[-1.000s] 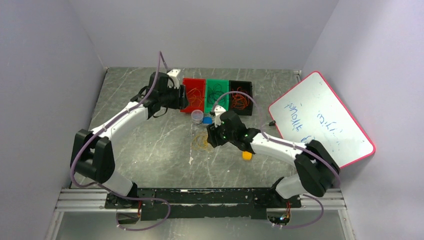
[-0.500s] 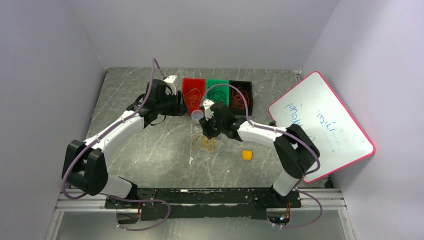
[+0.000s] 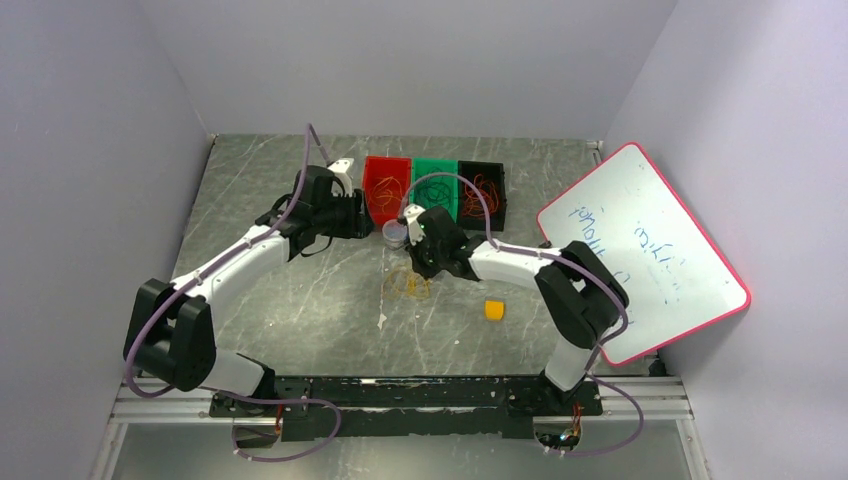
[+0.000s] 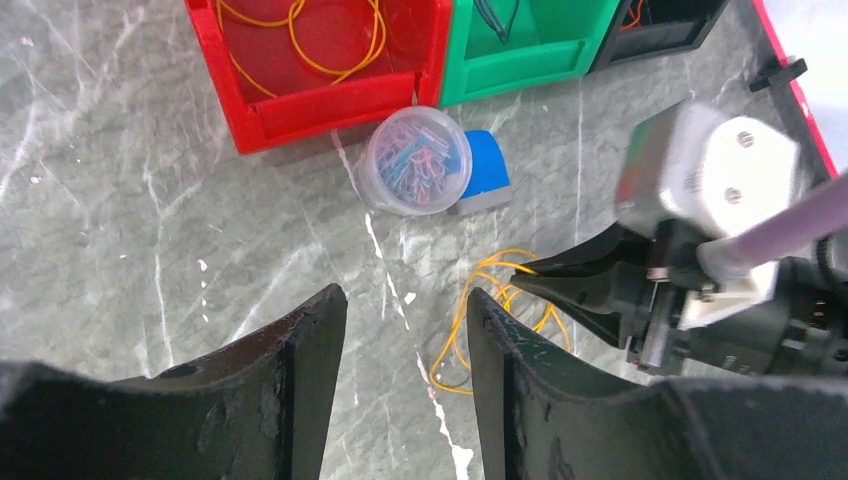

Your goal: Untangle the cables

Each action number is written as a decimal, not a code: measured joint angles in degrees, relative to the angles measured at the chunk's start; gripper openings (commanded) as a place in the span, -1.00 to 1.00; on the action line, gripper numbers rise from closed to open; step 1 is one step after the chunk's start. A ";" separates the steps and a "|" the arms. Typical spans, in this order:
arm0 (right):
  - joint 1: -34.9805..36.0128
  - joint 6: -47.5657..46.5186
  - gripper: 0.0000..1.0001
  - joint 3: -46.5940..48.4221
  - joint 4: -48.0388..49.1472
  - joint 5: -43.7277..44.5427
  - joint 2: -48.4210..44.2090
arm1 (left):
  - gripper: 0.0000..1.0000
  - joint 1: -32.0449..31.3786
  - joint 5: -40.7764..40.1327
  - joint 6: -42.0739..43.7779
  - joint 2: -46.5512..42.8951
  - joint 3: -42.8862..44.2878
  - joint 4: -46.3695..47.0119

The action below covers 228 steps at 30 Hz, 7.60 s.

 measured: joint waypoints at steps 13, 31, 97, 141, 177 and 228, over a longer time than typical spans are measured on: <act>0.00 8.31 -1.00 -6.62 4.20 -1.20 -14.03 | 0.11 -0.90 6.49 -4.63 0.46 -5.16 6.56; -0.50 22.73 -1.00 -14.32 9.79 2.91 -23.37 | 0.02 -8.70 13.70 -5.49 4.04 -11.56 19.06; -3.02 21.16 -0.58 -13.38 4.74 7.34 -18.32 | -0.86 -6.51 -1.73 -3.15 -9.77 0.94 11.34; -3.02 22.67 -0.51 -22.12 12.09 6.78 -13.75 | -0.86 4.02 -4.72 10.67 -5.03 43.34 -7.56; -3.02 18.99 0.37 -23.12 24.72 -1.79 -22.23 | -0.86 4.52 11.98 12.15 -2.58 44.28 -9.75; -6.36 27.02 -1.00 -5.73 24.46 -1.16 -12.72 | -0.86 4.57 10.08 12.55 -4.81 34.03 -10.45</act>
